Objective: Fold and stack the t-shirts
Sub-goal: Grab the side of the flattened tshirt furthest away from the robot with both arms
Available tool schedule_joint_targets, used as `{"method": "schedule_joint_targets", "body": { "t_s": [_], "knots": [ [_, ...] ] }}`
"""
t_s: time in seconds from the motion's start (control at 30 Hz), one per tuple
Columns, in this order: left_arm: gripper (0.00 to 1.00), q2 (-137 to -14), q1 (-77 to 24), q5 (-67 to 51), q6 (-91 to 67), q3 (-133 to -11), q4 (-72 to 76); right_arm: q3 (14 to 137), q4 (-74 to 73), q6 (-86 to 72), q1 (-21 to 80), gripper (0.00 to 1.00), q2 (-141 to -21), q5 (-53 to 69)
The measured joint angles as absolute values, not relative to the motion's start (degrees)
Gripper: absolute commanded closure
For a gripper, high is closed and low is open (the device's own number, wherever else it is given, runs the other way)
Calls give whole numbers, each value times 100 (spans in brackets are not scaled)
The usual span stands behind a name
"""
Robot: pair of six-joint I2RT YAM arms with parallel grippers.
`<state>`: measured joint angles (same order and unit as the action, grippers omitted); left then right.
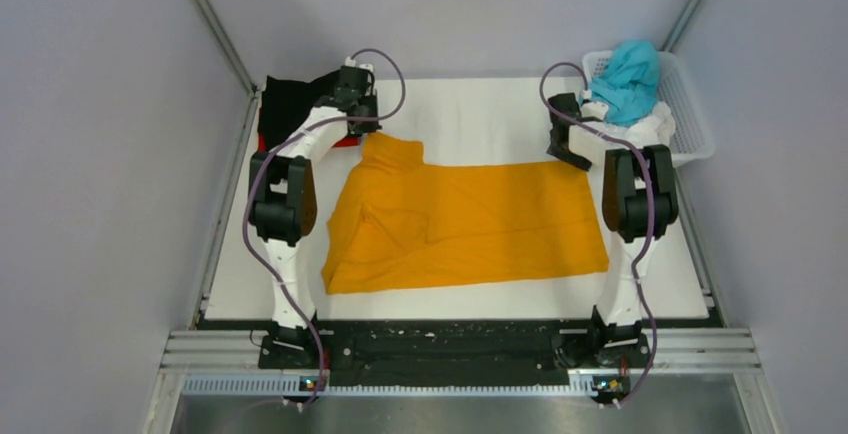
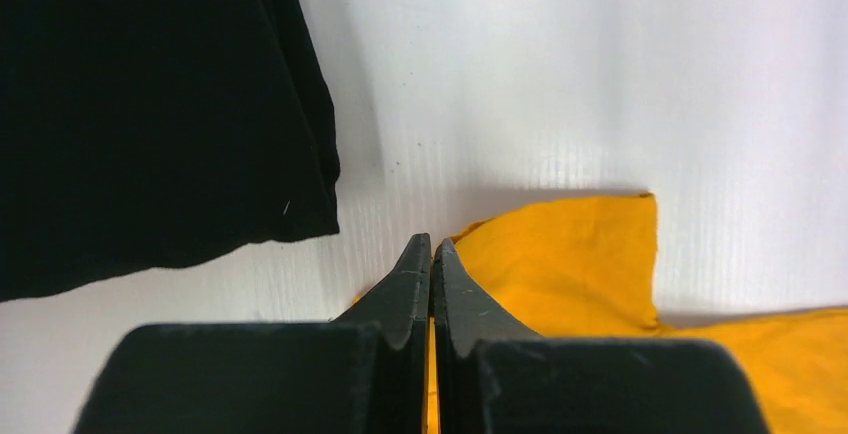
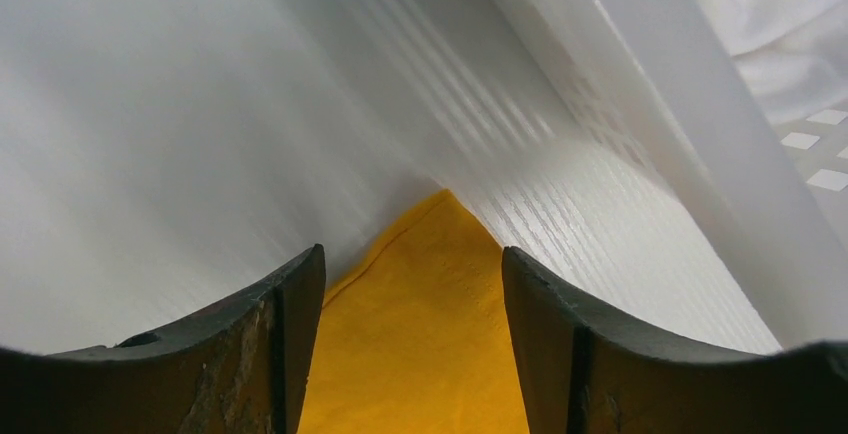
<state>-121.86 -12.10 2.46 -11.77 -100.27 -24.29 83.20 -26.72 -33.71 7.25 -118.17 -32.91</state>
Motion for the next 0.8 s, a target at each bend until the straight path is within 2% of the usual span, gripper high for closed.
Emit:
{"method": "schedule_joint_targets", "body": {
  "t_s": [0.07,0.3,0.43,0.53,0.67,0.73,0.8],
  "knots": [
    [100,-11977,-1212,191,-1203,-9878,-2388,8281,-2615,-3385,725,36,-11799,-3297],
    [100,-11585,-1219,-56,-1249,-9607,-2270,8237,-2567,-3435,725,50,-11789,-3277],
    [100,-11406,-1238,-139,-1304,-9400,-2259,7935,-2471,-3531,722,61,-11611,-3321],
    [100,-11194,-1256,-228,-1369,-9166,-2239,7684,-2464,-3618,722,66,-11445,-3343],
    [100,-10958,-1293,-346,-1468,-8934,-2163,7647,-2475,-3730,722,77,-11417,-3350],
    [100,-10809,-1319,-384,-1511,-8764,-2093,7647,-2484,-3776,722,87,-11417,-3343],
    [100,-10707,-1328,-395,-1540,-8676,-2095,7644,-2493,-3844,722,90,-11417,-3336]
  ]
}}
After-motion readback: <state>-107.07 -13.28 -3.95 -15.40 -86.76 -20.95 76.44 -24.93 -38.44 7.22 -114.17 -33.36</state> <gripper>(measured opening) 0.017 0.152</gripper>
